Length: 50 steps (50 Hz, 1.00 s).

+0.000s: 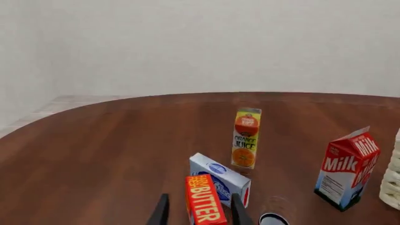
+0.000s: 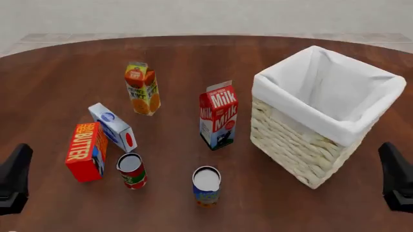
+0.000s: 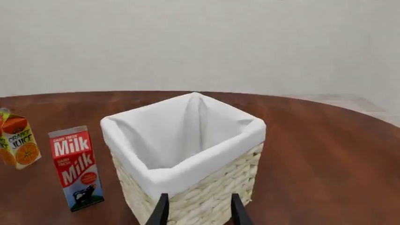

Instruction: Pick up the tomato sauce, and put it in the basket.

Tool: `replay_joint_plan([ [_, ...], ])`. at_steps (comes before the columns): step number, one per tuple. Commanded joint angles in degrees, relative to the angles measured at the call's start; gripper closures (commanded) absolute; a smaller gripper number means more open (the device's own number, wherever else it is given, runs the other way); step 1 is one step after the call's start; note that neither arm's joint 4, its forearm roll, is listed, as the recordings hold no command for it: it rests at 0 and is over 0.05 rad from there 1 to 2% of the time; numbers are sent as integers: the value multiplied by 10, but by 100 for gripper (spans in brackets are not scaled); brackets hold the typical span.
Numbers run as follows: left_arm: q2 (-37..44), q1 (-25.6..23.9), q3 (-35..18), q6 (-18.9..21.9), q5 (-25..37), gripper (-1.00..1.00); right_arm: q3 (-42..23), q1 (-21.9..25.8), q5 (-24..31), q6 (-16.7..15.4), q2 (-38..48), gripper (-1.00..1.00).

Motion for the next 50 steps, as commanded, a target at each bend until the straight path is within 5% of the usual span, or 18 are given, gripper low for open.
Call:
replay_joint_plan([
  [1,2,-6,-1,0,-1,-100,-2,5,18,0,-20,-100],
  [26,9,-6,-1,0,-7,-100,-1,5,15,3,-18,-100],
  [33,5,-10,-1,3,-7,-100,-51,55,43,26,-15,-100],
  [39,7,-10,-1,2,-7,-100,-85,117,13,29,67,-100],
  [50,9,-9,0,0,-7,-100,-189,202,47,44,169,-100],
])
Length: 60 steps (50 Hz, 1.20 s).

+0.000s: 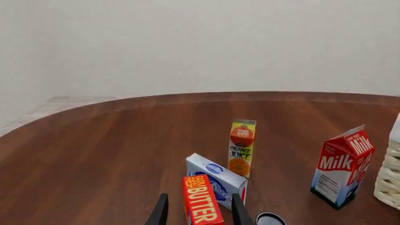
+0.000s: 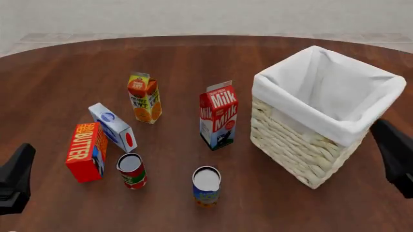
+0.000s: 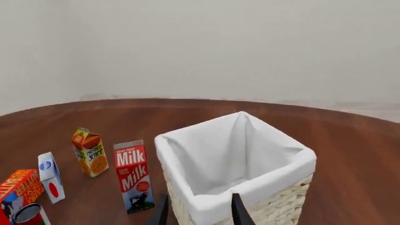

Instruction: Pick up the tomato sauce, and put it in the basket.

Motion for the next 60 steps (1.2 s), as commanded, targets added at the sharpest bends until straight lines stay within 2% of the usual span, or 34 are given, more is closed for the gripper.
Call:
replay_joint_plan([
  [1,-3,1,0,1,1,-100,-98,88,21,11,113,-100],
  [5,-4,1,0,1,3,-100,-138,129,35,13,165,-100],
  [7,-2,2,-1,0,4,-100,-164,154,43,2,212,-100],
  [11,-1,2,0,0,2,-100,-195,182,52,-7,258,-100],
  [16,-3,1,0,1,2,-100,-238,224,59,8,309,-100],
  [27,-2,1,1,1,0,-100,-338,298,91,-7,428,-100],
  [47,-4,2,1,0,4,-100,-438,376,107,-1,559,-100],
  [60,-2,2,0,0,2,-100,-468,394,98,2,627,-100],
])
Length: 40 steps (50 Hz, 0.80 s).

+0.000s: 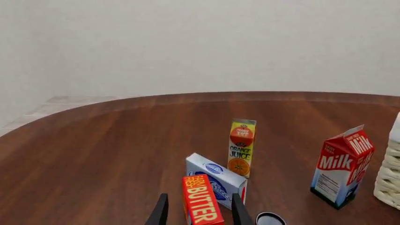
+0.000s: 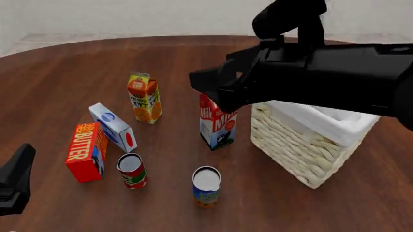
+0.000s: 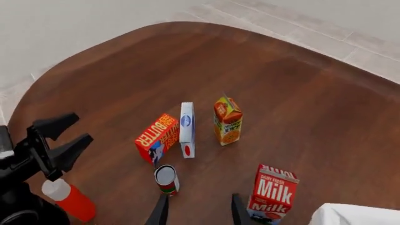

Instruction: Pick up the tomato sauce, and put it in the basket.

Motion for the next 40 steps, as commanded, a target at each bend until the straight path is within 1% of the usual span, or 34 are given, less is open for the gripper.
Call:
replay_joint_plan([
  [1,2,2,0,0,-2,-100,-32,22,-9,1,72,-100],
  [8,4,2,0,0,-4,-100,-39,35,-24,7,108,-100],
  [13,1,2,0,0,-1,-100,-54,42,-31,0,136,-100],
  [22,-2,2,-1,0,3,-100,-56,53,-50,8,169,-100],
  [28,-3,2,-1,0,4,-100,-59,61,-51,10,189,-100],
  [40,-2,2,-1,0,3,-100,-72,64,-55,3,224,-100],
])
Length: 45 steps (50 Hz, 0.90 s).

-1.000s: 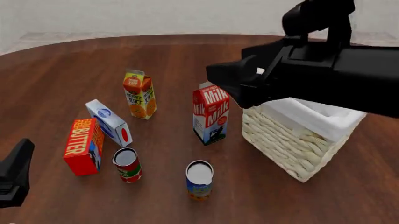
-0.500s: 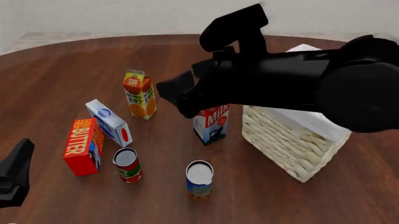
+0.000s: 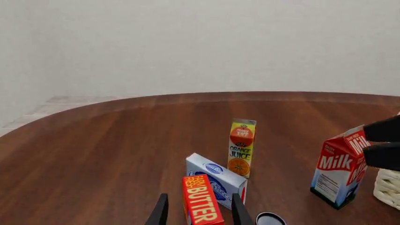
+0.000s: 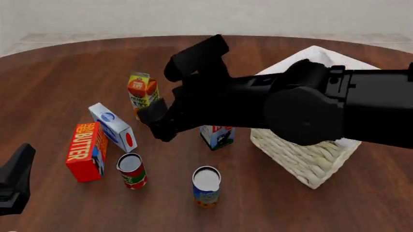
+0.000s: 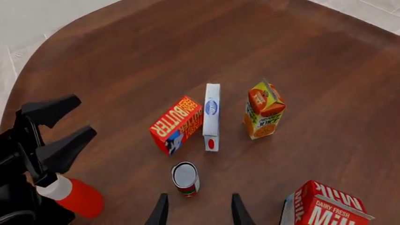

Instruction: Pick up the tomato sauce, and put it in the basket.

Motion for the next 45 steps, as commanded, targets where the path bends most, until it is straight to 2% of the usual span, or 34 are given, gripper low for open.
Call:
replay_joint_plan([
  [1,0,2,1,0,-1,-100,-11,6,-13,-4,47,-100],
  [6,1,2,1,0,-2,-100,-17,7,-17,-10,62,-100],
  [7,1,2,1,0,-3,-100,-25,4,-10,-34,75,-100],
  [8,1,2,2,0,-3,-100,-27,3,-8,-43,80,-100],
  [10,2,2,1,0,-3,-100,-26,6,-14,-29,79,-100],
  [45,2,2,1,0,-3,-100,-62,22,-11,-15,164,-100],
])
